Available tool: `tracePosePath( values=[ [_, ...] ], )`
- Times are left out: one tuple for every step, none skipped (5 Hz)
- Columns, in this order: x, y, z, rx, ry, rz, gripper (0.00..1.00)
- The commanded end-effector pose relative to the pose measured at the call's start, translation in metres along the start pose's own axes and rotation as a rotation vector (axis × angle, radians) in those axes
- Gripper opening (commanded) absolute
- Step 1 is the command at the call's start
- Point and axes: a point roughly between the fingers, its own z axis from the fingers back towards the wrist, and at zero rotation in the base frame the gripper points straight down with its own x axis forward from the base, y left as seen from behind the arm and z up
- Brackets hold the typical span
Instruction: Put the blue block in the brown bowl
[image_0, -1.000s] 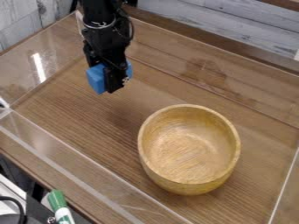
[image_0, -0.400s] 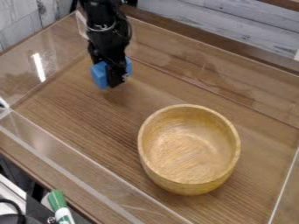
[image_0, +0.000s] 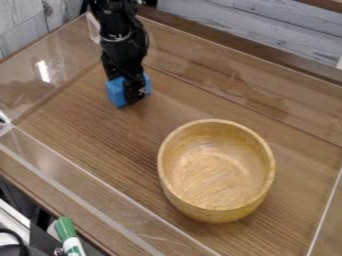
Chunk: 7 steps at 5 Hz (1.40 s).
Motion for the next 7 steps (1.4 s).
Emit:
tracePosePath(
  values=[
    [0.008,0.013,0.017,0.035,-0.056,0.019,1.00],
    [0.007,0.012,0.022,0.019,-0.062,0.031,1.00],
    [0.006,0.010,0.028,0.004,-0.070,0.042,1.00],
    [0.005,0.010,0.035,-0.009,-0.078,0.051,1.00],
    [0.005,0.009,0.041,-0.019,-0.089,0.059,1.00],
    [0.006,0.008,0.047,-0.026,-0.098,0.063,1.00],
    [0.005,0.008,0.049,-0.034,-0.103,0.066,1.00]
  ],
)
